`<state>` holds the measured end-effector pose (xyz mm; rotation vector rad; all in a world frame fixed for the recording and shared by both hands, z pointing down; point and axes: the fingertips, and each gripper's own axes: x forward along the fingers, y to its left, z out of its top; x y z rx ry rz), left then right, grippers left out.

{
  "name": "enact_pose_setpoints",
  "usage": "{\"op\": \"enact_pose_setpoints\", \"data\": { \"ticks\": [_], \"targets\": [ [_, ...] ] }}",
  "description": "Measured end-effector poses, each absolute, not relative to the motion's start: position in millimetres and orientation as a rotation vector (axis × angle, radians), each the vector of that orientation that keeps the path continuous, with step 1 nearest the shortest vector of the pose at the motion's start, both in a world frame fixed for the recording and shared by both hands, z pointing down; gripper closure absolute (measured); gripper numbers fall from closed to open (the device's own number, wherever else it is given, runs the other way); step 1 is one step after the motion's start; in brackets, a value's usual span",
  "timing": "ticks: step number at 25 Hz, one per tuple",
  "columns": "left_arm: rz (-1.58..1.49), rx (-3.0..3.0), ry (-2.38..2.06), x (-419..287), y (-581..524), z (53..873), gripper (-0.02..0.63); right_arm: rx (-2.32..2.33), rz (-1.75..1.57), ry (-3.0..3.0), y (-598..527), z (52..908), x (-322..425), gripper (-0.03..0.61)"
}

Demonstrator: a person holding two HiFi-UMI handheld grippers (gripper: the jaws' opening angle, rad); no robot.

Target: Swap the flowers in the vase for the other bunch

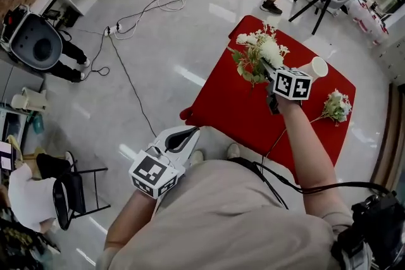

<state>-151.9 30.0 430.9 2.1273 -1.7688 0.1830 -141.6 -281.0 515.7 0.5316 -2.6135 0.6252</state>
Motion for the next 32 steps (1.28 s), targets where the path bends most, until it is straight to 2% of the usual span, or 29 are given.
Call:
{"op": "enact_pose_setpoints", "data": {
  "ticks": [14, 20, 32],
  "targets": [
    [0.214, 1.958, -1.867, -146.8, 6.6, 440.4, 0.607, 0.48, 0.739, -2.51, -325.6, 607.7, -174.0, 0.506],
    [0.222, 1.908, -1.892, -141.4, -3.1, 443.5, 0.607, 0.457, 0.852, -2.432, -333.6, 647.4, -177.3, 0.483],
    [0.255, 1.934, -1.869, -136.3, -16.0, 441.5, 0.607, 0.494, 0.886, -2.381, -332.1, 663.2, -172.4, 0.324]
  ]
}}
